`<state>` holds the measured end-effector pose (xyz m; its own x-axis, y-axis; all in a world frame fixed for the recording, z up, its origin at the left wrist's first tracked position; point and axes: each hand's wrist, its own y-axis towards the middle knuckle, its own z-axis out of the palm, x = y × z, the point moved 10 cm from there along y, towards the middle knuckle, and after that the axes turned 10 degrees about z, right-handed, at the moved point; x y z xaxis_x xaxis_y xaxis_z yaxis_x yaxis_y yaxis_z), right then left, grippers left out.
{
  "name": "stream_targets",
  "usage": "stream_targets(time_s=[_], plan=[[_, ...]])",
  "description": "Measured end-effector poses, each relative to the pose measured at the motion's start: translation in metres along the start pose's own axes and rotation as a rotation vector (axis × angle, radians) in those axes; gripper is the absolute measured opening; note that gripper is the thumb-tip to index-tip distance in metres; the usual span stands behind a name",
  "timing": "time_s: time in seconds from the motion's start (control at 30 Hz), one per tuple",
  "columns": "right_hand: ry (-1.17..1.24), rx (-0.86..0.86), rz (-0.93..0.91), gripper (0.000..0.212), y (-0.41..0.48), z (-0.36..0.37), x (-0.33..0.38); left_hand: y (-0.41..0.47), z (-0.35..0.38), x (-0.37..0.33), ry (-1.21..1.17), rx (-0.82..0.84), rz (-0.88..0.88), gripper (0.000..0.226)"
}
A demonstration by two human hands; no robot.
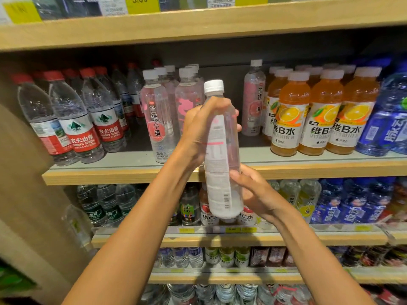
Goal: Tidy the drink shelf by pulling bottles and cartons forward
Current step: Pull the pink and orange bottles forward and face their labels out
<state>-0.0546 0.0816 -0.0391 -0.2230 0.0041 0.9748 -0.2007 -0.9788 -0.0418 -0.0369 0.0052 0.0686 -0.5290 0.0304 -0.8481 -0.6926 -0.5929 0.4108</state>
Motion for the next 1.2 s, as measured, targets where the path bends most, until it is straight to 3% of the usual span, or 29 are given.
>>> stream_targets(time_s=[0.1,0.23,0.4,0.53,0.6,0.7,0.77,0.83,0.9,1.0,1.13,1.2], plan=[[0.075,0.253,0.042,0.087,-0.001,0.020,0.000,-0.006,0.031,0.003,-0.354,0.331,-0.144,0.038],[0.064,0.397,0.005,0.062,0.002,0.048,0.004,-0.009,0.042,0.004,-0.598,0.479,-0.191,0.046],[0.017,0.301,-0.038,0.051,0.014,0.048,0.002,-0.008,0.037,0.014,-0.652,0.529,-0.202,0.044],[-0.085,0.017,-0.074,0.050,0.020,0.021,0.003,0.000,0.022,0.021,-0.555,0.440,-0.200,0.047],[-0.192,-0.130,-0.114,0.055,0.017,0.006,0.011,0.007,0.010,0.024,-0.394,0.361,-0.181,0.040],[-0.350,-0.323,-0.207,0.046,0.010,-0.014,0.028,0.018,-0.022,0.024,0.045,0.154,-0.041,0.032],[-0.378,-0.423,-0.272,0.042,0.007,-0.030,0.037,0.014,-0.042,0.014,0.293,0.039,0.141,0.023],[-0.365,-0.493,-0.332,0.032,0.007,-0.045,0.046,-0.002,-0.053,0.002,0.640,0.037,0.431,0.017],[-0.346,-0.528,-0.388,0.025,0.009,-0.056,0.058,-0.026,-0.048,0.008,1.052,0.157,0.713,0.018],[-0.347,-0.552,-0.452,0.037,0.017,-0.067,0.070,-0.054,-0.035,0.043,1.513,0.403,1.073,0.020],[-0.355,-0.599,-0.429,0.064,0.040,-0.083,0.066,-0.059,-0.035,0.085,1.698,0.727,1.294,0.030],[-0.378,-0.620,-0.409,0.070,0.052,-0.090,0.063,-0.058,-0.039,0.095,1.744,0.808,1.345,0.037]])
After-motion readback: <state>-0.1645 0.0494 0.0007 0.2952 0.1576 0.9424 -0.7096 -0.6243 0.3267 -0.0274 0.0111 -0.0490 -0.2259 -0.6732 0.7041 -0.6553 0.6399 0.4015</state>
